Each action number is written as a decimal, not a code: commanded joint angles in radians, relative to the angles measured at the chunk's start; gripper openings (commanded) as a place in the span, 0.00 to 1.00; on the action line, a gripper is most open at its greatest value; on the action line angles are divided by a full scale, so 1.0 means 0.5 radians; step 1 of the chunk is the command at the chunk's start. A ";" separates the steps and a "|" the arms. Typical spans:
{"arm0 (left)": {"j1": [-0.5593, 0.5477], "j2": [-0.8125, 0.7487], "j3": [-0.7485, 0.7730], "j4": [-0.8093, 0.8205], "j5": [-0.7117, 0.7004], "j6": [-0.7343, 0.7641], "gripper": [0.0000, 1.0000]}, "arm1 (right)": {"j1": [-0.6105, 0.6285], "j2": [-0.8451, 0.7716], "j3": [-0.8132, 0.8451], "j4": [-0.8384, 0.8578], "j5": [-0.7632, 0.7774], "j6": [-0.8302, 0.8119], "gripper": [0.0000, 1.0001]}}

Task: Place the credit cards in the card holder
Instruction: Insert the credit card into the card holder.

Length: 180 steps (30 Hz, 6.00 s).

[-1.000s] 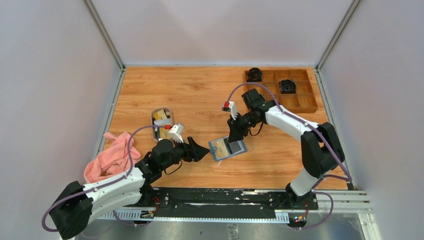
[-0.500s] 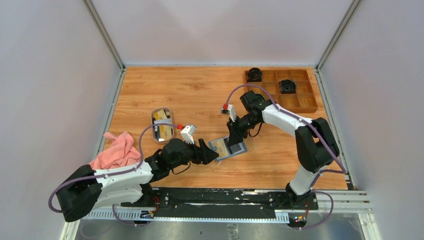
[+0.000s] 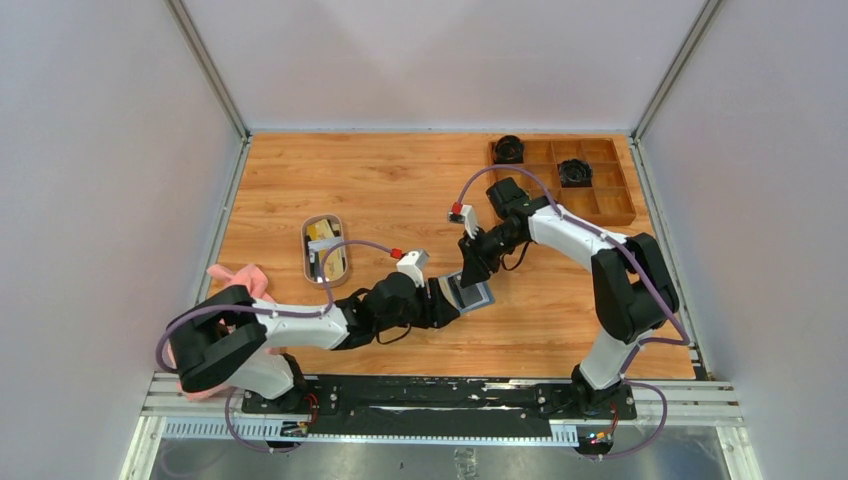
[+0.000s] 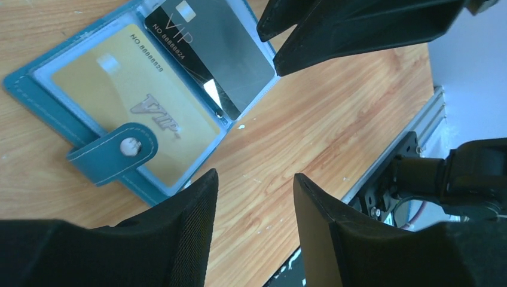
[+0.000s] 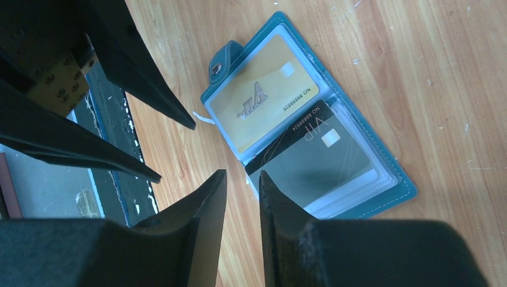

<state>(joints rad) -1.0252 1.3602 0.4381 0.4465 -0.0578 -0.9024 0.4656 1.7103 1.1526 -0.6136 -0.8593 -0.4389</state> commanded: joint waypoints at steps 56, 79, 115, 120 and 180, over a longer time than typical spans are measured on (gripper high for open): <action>0.138 0.099 -0.060 0.024 -0.346 -0.099 0.61 | 0.017 0.307 0.063 -0.043 -0.098 0.120 0.29; 0.170 0.127 -0.055 0.024 -0.342 -0.164 0.53 | 0.055 0.380 0.084 -0.040 -0.053 0.149 0.29; 0.174 0.209 0.025 0.024 -0.218 -0.178 0.48 | 0.104 0.518 0.106 -0.008 -0.054 0.292 0.30; 0.175 0.197 0.030 0.025 -0.196 -0.168 0.48 | 0.106 0.559 0.112 0.003 -0.061 0.356 0.30; 0.240 0.356 0.104 0.477 0.085 -0.100 0.54 | -0.129 0.421 0.148 -0.051 -0.340 0.384 0.52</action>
<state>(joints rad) -0.9157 1.5021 0.4606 0.6006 -0.0521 -0.9760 0.4351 1.9358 1.2037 -0.6224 -0.9810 -0.2752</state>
